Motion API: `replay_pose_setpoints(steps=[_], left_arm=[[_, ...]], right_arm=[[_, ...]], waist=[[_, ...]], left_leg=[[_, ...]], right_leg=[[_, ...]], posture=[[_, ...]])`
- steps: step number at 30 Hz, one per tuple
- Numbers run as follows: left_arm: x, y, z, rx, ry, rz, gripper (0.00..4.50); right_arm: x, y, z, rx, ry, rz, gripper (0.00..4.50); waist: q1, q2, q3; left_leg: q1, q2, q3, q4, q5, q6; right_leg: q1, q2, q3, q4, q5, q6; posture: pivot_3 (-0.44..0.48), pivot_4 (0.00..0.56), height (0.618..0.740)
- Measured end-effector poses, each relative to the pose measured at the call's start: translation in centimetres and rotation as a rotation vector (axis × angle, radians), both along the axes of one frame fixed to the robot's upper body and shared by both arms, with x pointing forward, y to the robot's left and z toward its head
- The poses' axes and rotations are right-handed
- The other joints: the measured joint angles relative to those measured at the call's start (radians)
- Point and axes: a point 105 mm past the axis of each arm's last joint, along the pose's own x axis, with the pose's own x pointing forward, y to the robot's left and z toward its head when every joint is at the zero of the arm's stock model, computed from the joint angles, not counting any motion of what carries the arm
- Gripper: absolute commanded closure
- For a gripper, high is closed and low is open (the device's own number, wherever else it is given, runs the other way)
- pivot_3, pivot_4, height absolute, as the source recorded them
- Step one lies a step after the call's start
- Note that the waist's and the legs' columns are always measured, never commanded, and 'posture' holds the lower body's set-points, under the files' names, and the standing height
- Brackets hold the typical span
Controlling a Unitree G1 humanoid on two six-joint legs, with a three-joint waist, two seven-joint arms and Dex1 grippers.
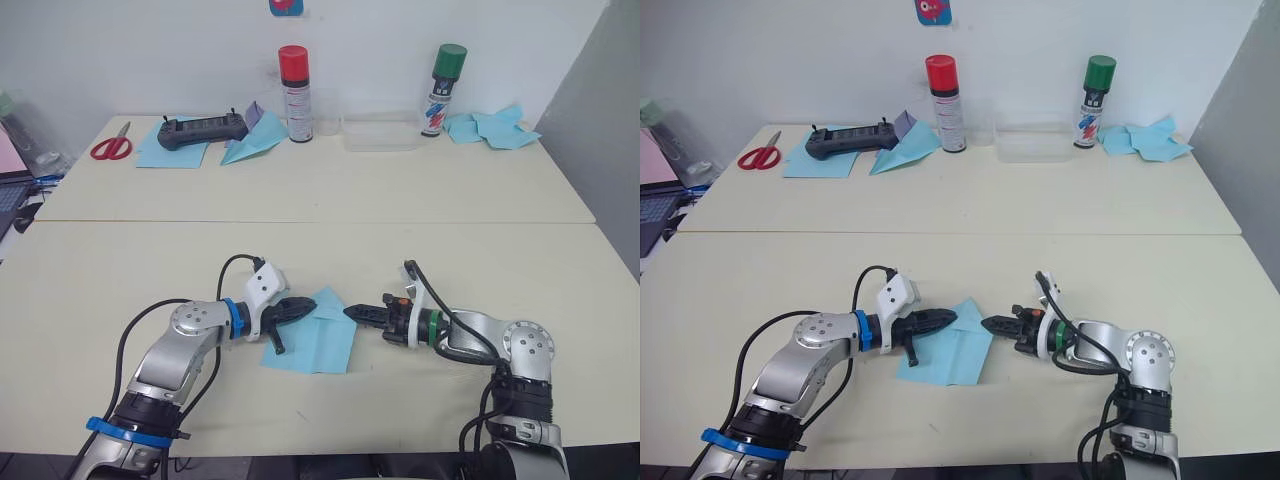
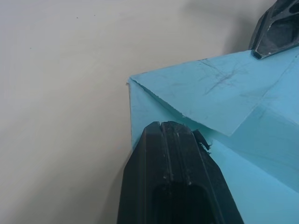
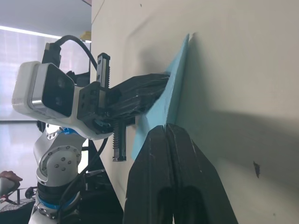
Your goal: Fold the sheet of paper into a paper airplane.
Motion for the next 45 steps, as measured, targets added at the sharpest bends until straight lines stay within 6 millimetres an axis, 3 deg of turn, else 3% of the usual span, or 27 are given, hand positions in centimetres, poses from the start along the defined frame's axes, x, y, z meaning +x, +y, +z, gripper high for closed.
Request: replay_pose_setpoints(steps=[23,30,33,42,45], left_arm=[[-1.2,-0.5,0.1,0.037,0.01,-0.102,4.48],[-1.2,4.3,1.0,0.182,-0.015,-0.041,4.48],[-1.3,4.7,0.9,0.183,-0.009,-0.029,4.48],[-1.4,3.9,0.6,0.159,-0.013,-0.019,4.48],[-1.4,3.8,0.6,0.16,-0.017,-0.021,4.48]], right_arm=[[0.4,2.4,1.1,0.037,-0.022,0.033,4.49],[0.3,3.6,1.3,0.045,-0.036,0.079,4.49],[0.3,3.8,1.3,0.045,-0.044,0.089,3.95],[0.8,5.0,1.7,0.078,-0.048,0.116,0.81],[0.9,5.6,1.7,0.1,-0.033,0.12,0.81]], waist=[[-0.001,0.001,0.0],[-0.02,0.002,0.001],[-0.022,0.002,0.001],[-0.015,0.002,0.001],[-0.01,0.002,0.001]], left_leg=[[-0.003,0.0,-0.001,-0.001,-0.001,0.001],[-0.003,0.001,-0.001,-0.002,-0.001,0.001],[-0.003,0.001,-0.001,-0.002,-0.001,0.001],[-0.003,0.001,-0.001,-0.001,-0.001,0.001],[-0.003,0.001,-0.001,-0.001,-0.001,0.001]], right_leg=[[-0.002,0.0,-0.001,-0.001,-0.001,-0.001],[-0.003,0.0,-0.002,-0.001,-0.001,-0.001],[-0.003,0.0,-0.002,-0.001,-0.001,-0.001],[-0.002,0.0,-0.002,-0.001,-0.001,-0.001],[-0.002,0.0,-0.002,-0.001,-0.001,-0.001]], posture=[[0.0,0.15,0.74],[0.0,0.15,0.74],[0.0,0.15,0.74],[0.0,0.15,0.74],[0.0,0.15,0.74]])
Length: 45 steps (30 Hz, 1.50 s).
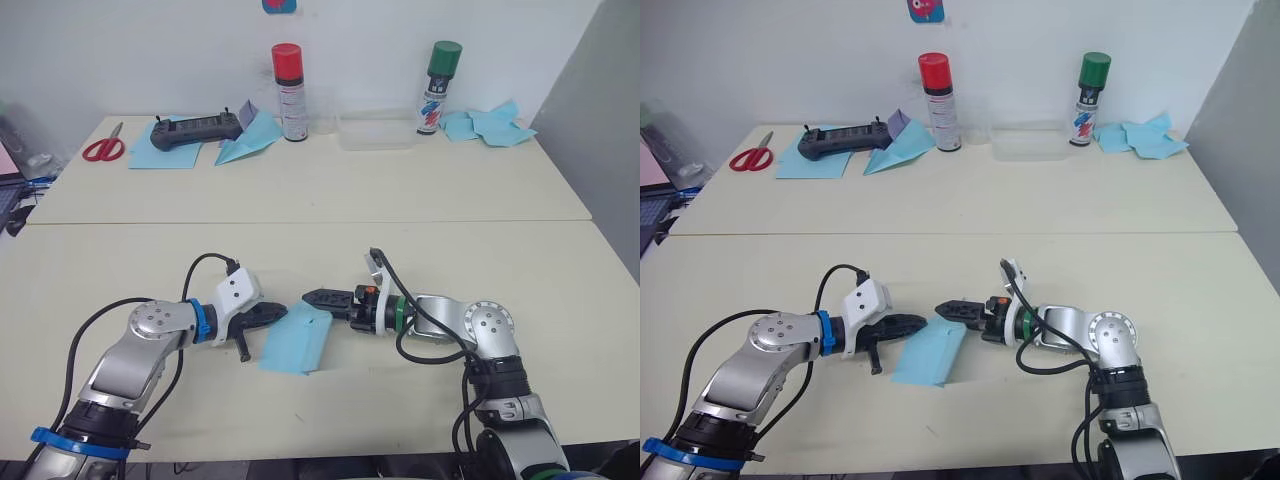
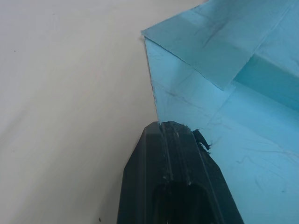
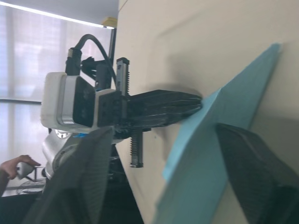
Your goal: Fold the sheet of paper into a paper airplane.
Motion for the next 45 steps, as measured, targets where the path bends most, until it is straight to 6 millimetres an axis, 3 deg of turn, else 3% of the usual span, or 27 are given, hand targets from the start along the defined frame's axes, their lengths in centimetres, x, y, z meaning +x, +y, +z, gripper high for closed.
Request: replay_pose_setpoints(steps=[6,16,19,27,28,35,40,45], left_arm=[[0.1,-0.3,0.0,-0.003,-0.004,-0.005,4.48],[0.3,-0.5,-0.1,-0.011,-0.002,-0.005,4.48],[0.3,-0.5,-0.1,-0.012,-0.001,-0.005,4.48],[0.3,-0.4,-0.1,-0.013,-0.001,-0.004,4.48],[0.3,-0.4,-0.1,-0.013,-0.001,-0.004,4.48],[0.3,-0.4,-0.1,-0.013,0.0,-0.005,4.48],[0.4,-0.4,-0.1,-0.014,0.0,-0.004,4.48],[0.5,0.8,0.6,-0.047,0.058,0.046,4.48]], right_arm=[[0.4,0.8,0.7,0.012,-0.017,0.007,0.81],[0.6,1.1,-0.6,-0.075,-0.085,0.018,0.81],[0.8,1.2,-0.7,-0.122,-0.188,0.042,1.35],[0.6,1.7,-1.7,-0.266,-0.511,0.153,4.33],[0.6,1.8,-1.8,-0.272,-0.535,0.16,4.46],[0.6,3.0,-1.9,-0.349,-0.897,0.256,4.46],[0.7,3.2,-2.2,-0.371,-0.998,0.293,4.46],[0.7,2.9,-3.7,-0.451,-1.079,0.381,4.46]], waist=[[0.009,0.0,0.0],[0.012,0.0,0.0],[0.013,0.0,0.0],[0.014,0.001,0.0],[0.014,0.001,0.0],[0.014,0.001,0.0],[0.014,0.0,0.0],[0.011,0.0,0.0]], left_leg=[[0.0,0.0,0.0,0.0,0.0,0.0],[0.0,-0.001,0.0,0.001,0.0,0.0],[0.0,-0.001,0.0,0.001,0.0,0.0],[0.0,-0.001,-0.001,0.002,0.0,0.0],[0.0,-0.001,-0.001,0.002,0.0,0.0],[0.0,-0.001,0.0,0.003,0.0,0.0],[0.0,-0.001,-0.001,0.003,0.0,0.0],[0.0,0.0,0.0,0.003,0.0,0.0]], right_leg=[[0.0,0.0,0.0,0.0,0.0,0.0],[0.001,-0.001,-0.001,0.0,0.0,0.001],[0.001,-0.001,-0.001,0.0,0.0,0.001],[0.001,-0.001,-0.001,0.0,0.0,0.001],[0.001,-0.001,-0.001,0.0,0.0,0.001],[0.001,-0.001,-0.001,0.0,0.0,0.001],[0.001,-0.001,-0.001,0.001,0.001,0.001],[0.0,0.001,-0.001,0.002,0.001,0.001]], posture=[[0.0,0.15,0.74],[0.0,0.15,0.74],[0.0,0.15,0.74],[0.0,0.15,0.74],[0.0,0.15,0.74],[0.0,0.15,0.74],[0.0,0.15,0.74],[0.0,0.15,0.74]])
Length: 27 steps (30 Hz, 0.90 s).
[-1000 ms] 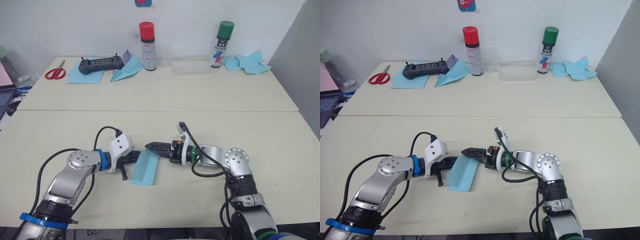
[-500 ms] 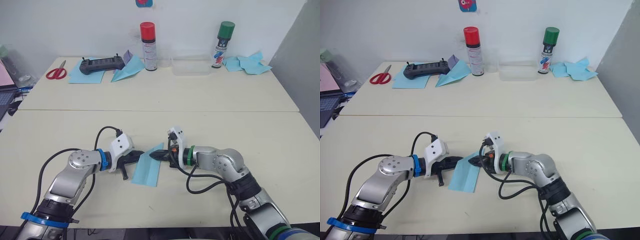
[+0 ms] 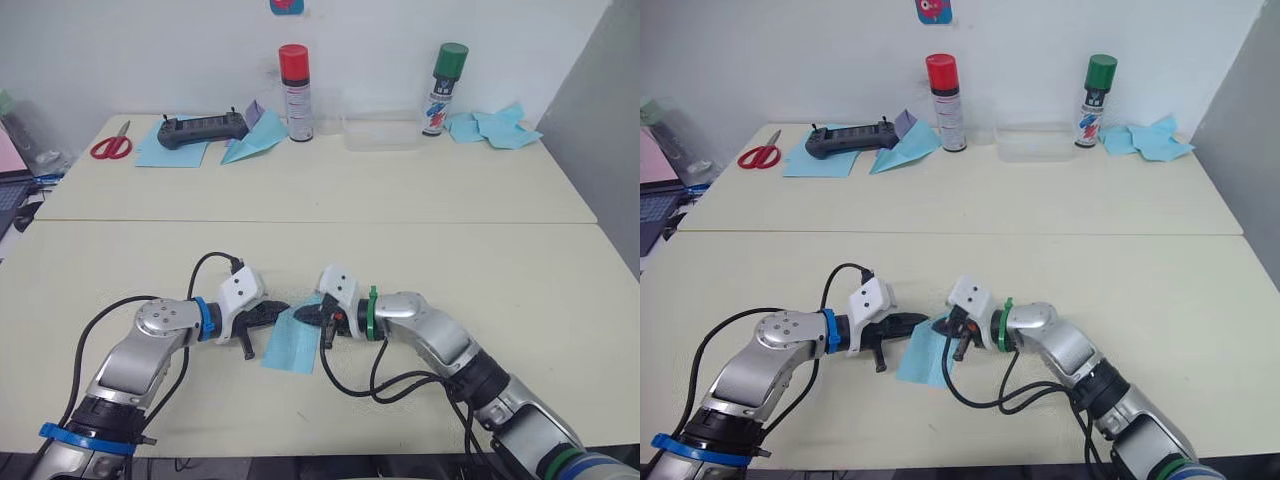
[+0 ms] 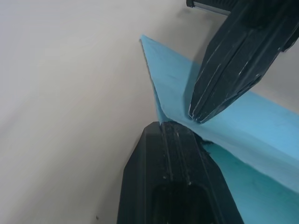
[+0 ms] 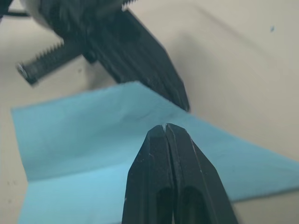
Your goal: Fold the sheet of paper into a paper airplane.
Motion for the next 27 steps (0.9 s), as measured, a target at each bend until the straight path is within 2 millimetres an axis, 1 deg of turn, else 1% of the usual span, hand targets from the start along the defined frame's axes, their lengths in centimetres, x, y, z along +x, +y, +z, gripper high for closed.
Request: replay_pose_setpoints(steps=[2,4,6,9,11,13,15,17,20,22,25,27], left_arm=[[0.2,0.9,0.9,-0.008,0.013,0.035,4.48],[0.5,1.4,2.2,-0.007,-0.009,0.048,4.48],[0.3,1.0,3.4,-0.018,-0.029,0.027,4.48],[-0.4,-0.4,3.7,-0.027,-0.027,-0.033,4.48],[-0.7,-1.0,2.9,-0.009,-0.018,-0.057,4.48],[-1.1,-1.6,1.2,0.039,-0.001,-0.083,4.48],[-1.4,-1.7,-0.2,0.084,0.0,-0.104,4.48],[-1.3,-1.9,-0.3,0.122,-0.057,-0.14,4.48],[-1.2,-1.8,-0.7,0.144,-0.093,-0.163,4.48],[-1.1,-1.7,-0.9,0.143,-0.103,-0.171,4.48],[-1.0,-1.7,-1.1,0.137,-0.109,-0.176,4.48],[-1.0,-1.6,-1.2,0.136,-0.108,-0.179,4.48]], right_arm=[[0.2,0.0,0.0,-0.015,-0.02,0.013,4.46],[0.4,-0.2,0.1,-0.026,-0.03,0.016,4.46],[0.6,-0.3,0.0,-0.034,-0.039,0.015,4.46],[0.6,-0.1,0.1,-0.032,-0.04,0.014,4.46],[0.6,-0.1,0.1,-0.03,-0.039,0.013,4.46],[0.7,-0.3,0.2,-0.008,-0.028,0.002,4.46],[0.7,-1.0,0.2,0.029,0.001,-0.024,4.46],[0.7,-1.9,0.8,0.078,0.017,-0.04,4.46],[0.8,-2.7,1.4,0.086,-0.014,-0.039,4.46],[0.9,-3.1,1.1,0.073,-0.023,-0.057,4.46],[1.3,-3.4,-0.4,0.048,-0.007,-0.105,4.46],[1.7,-3.3,-0.6,0.045,-0.034,-0.126,4.46]], waist=[[-0.001,0.0,0.0],[0.001,0.0,0.0],[0.003,0.0,0.0],[0.002,0.0,0.0],[0.002,0.0,0.0],[0.002,0.0,0.0],[0.006,0.0,0.0],[0.01,0.0,0.0],[0.01,0.0,0.0],[0.01,0.0,0.0],[0.01,0.0,-0.001],[0.01,0.0,-0.001]], left_leg=[[0.0,0.0,-0.001,0.0,0.0,0.0],[0.0,0.0,-0.001,0.0,0.0,0.0],[0.0,0.0,-0.001,0.0,0.0,0.0],[0.0,0.0,0.0,0.001,0.0,0.0],[0.001,0.0,0.0,0.001,0.0,0.0],[0.001,0.0,0.0,0.001,0.0,0.0],[0.001,0.0,0.0,0.001,0.0,0.0],[0.001,0.0,0.0,0.001,0.0,0.0],[0.003,-0.001,0.0,0.001,0.0,0.0],[0.004,0.0,0.001,0.002,0.0,0.0],[0.007,0.0,0.002,0.002,0.0,0.0],[0.011,0.0,0.003,0.002,0.0,0.0]], right_leg=[[0.0,0.0,0.0,0.0,0.0,0.0],[0.0,0.0,0.0,0.0,0.0,0.0],[0.001,0.0,0.0,0.0,0.0,0.0],[0.001,0.0,0.0,0.0,0.0,0.0],[0.001,0.0,0.0,0.001,0.0,0.0],[0.001,0.0,0.0,0.001,0.0,0.0],[0.001,0.0,0.0,0.0,0.001,-0.002],[0.001,0.0,0.0,0.0,0.001,-0.003],[0.003,0.0,0.001,0.0,0.001,-0.001],[0.003,0.0,0.001,0.001,0.001,-0.001],[0.004,0.0,0.002,0.001,0.001,0.0],[0.009,0.0,0.003,0.001,0.001,0.0]], posture=[[0.0,0.15,0.74],[0.0,0.15,0.74],[0.0,0.15,0.74],[0.0,0.15,0.74],[0.0,0.15,0.74],[0.0,0.15,0.74],[0.0,0.15,0.74],[0.0,0.15,0.74],[0.0,0.15,0.74],[0.0,0.15,0.74],[0.0,0.15,0.74],[0.0,0.15,0.74]])
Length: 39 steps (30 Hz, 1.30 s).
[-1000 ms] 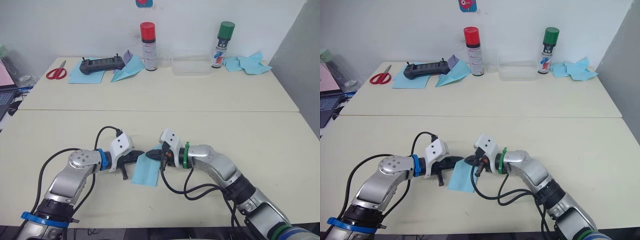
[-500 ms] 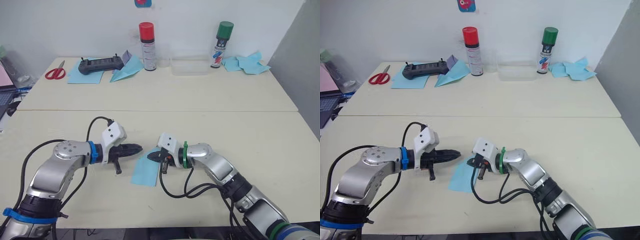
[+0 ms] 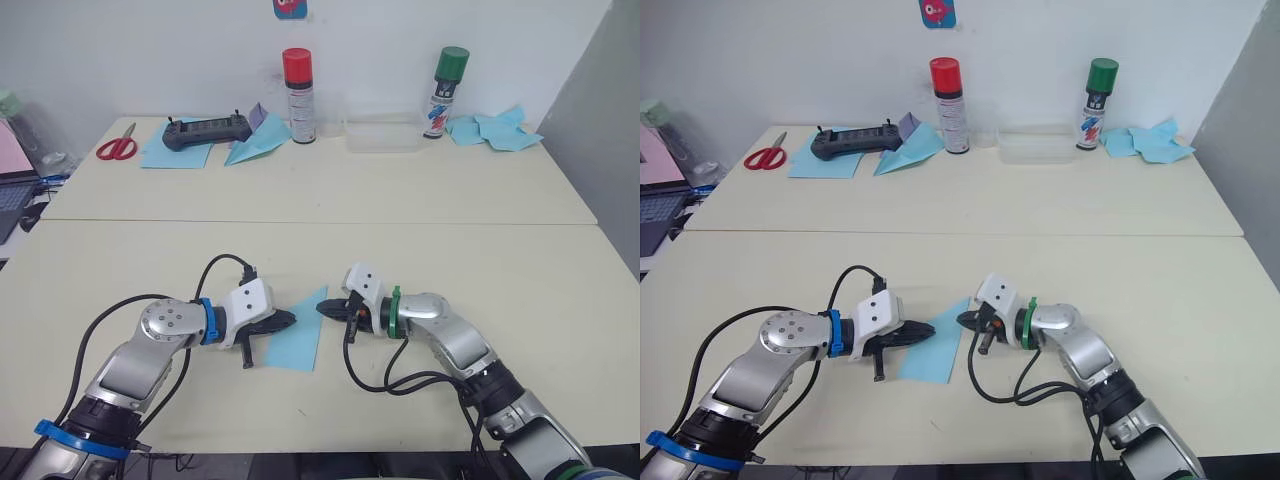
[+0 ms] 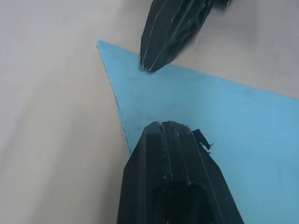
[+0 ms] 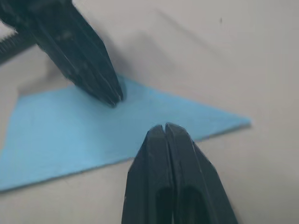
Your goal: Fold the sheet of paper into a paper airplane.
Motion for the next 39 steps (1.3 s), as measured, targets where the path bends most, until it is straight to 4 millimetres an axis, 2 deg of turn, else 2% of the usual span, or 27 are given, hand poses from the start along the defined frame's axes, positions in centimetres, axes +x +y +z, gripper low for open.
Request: replay_pose_setpoints(steps=[6,8,16,20,26,28,30,32,39], left_arm=[[0.4,-0.2,-0.5,-0.006,0.004,0.003,4.48],[0.6,-0.2,-0.4,-0.004,-0.001,0.005,4.48],[0.7,-0.5,-0.6,-0.01,-0.003,-0.003,4.48],[0.7,-0.6,-0.6,-0.013,-0.006,-0.006,4.48],[0.6,-0.6,-0.5,-0.022,-0.008,0.003,4.48],[0.7,-0.6,-0.4,-0.023,-0.01,0.005,4.48],[0.7,-0.6,-0.4,-0.024,-0.01,0.005,4.48],[0.7,-0.6,-0.4,-0.024,-0.01,0.006,4.48],[0.8,-0.6,-0.5,-0.025,-0.013,0.015,4.48]], right_arm=[[2.1,-0.8,-0.3,0.002,-0.026,-0.113,4.46],[3.2,-1.5,-0.2,-0.002,-0.032,-0.174,4.46],[5.0,-2.5,0.0,-0.005,-0.061,-0.244,4.46],[4.4,-3.2,0.3,0.027,-0.065,-0.229,4.46],[2.1,-1.0,2.9,0.091,-0.094,-0.085,4.46],[1.3,-0.2,2.6,0.072,-0.072,-0.041,4.46],[0.9,0.0,1.5,0.027,-0.034,-0.032,4.46],[1.3,-0.5,0.0,-0.036,-0.01,-0.069,4.46],[4.2,-2.1,0.3,-0.07,-0.037,-0.221,4.46]], waist=[[0.0,0.0,0.0],[-0.001,0.0,0.0],[0.0,0.0,-0.001],[0.002,0.001,0.0],[0.001,0.002,0.0],[0.001,0.002,0.0],[0.001,0.002,0.0],[0.001,0.002,0.0],[0.002,0.001,0.0]], left_leg=[[0.015,-0.001,0.001,0.0,0.0,0.0],[0.017,-0.001,0.001,0.0,0.0,0.0],[0.017,-0.004,0.001,0.001,0.0,0.0],[0.016,-0.006,0.001,0.0,0.0,0.0],[0.016,-0.006,0.001,-0.001,0.0,0.0],[0.016,-0.006,0.001,-0.001,0.0,0.0],[0.016,-0.006,0.001,-0.001,0.0,0.0],[0.016,-0.006,0.001,-0.001,0.0,0.0],[0.016,-0.007,0.001,-0.001,0.0,0.0]], right_leg=[[0.012,-0.002,0.002,-0.002,-0.003,-0.005],[0.013,-0.002,0.003,-0.002,-0.003,-0.005],[0.014,-0.004,0.004,-0.002,-0.003,-0.004],[0.014,-0.006,0.005,-0.002,-0.003,-0.004],[0.013,-0.005,0.004,-0.002,-0.003,-0.004],[0.013,-0.006,0.005,-0.003,-0.003,-0.004],[0.013,-0.006,0.005,-0.003,-0.003,-0.004],[0.012,-0.006,0.005,-0.003,-0.003,-0.004],[0.013,-0.007,0.005,-0.003,-0.003,-0.004]], posture=[[0.0,0.15,0.74],[0.0,0.15,0.74],[0.0,0.15,0.74],[0.0,0.15,0.74],[0.0,0.15,0.74],[0.0,0.15,0.74],[0.0,0.15,0.74],[0.0,0.15,0.74],[0.0,0.15,0.74]])
